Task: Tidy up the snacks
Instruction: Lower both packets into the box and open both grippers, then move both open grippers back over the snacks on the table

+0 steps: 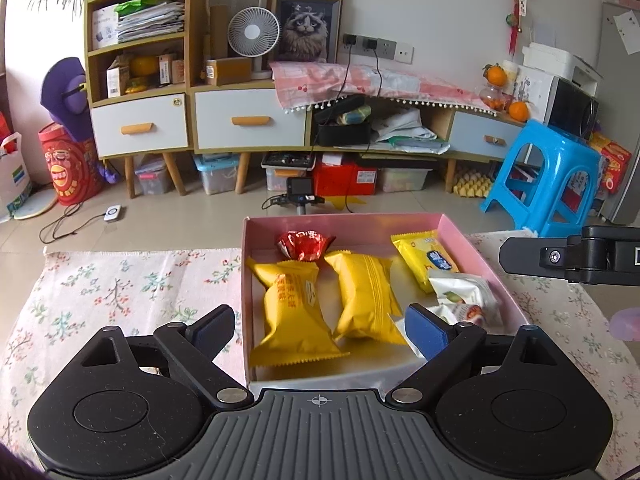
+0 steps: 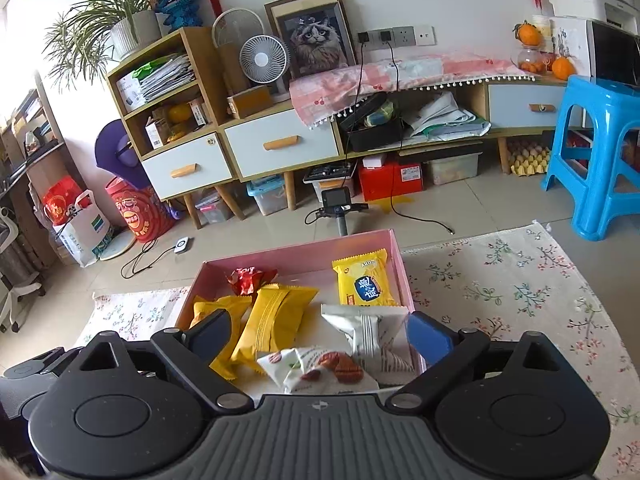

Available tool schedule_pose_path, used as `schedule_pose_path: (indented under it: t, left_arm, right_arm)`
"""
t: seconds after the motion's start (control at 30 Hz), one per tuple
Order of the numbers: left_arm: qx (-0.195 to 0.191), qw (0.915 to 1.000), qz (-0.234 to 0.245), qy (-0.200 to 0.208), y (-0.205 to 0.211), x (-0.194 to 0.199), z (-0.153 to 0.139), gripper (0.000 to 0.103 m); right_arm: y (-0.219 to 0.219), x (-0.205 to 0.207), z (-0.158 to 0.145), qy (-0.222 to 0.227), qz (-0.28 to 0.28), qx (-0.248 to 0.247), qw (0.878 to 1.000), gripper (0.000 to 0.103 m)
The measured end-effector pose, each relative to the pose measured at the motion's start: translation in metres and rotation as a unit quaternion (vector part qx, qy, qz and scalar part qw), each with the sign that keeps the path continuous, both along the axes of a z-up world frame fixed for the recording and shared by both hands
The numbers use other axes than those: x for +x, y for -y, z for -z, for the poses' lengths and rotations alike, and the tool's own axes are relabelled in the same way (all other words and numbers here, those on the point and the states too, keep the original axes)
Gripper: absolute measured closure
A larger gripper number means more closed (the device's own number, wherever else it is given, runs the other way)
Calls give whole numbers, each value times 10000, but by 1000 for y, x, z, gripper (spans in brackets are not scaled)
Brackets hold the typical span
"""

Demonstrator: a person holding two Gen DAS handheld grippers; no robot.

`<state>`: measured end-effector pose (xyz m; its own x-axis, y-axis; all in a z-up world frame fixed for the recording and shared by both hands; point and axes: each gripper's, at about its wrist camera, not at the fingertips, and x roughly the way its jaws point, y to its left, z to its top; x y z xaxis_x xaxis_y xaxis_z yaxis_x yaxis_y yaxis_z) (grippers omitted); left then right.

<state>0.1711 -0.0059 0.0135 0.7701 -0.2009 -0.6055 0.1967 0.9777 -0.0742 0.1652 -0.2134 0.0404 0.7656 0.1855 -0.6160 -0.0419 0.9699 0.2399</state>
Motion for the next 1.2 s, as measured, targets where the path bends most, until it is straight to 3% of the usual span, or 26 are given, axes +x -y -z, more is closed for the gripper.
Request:
schedule_pose_path:
  t: [0.47, 0.9, 1.2]
  left_arm:
    - [-62, 9995, -147, -268, -20, -46, -1, 7]
    - [-103, 9987, -285, -416, -46, -81, 7, 7]
    - [-256, 9984, -269, -431, -69, -102, 11, 6]
  right_arm:
    - [-20, -40, -8, 50, -148, -149, 9998, 12]
    - [-23, -70, 6, 37, -117, -249, 9996, 11]
    - [-31, -90, 21, 45, -540, -614, 9966, 11]
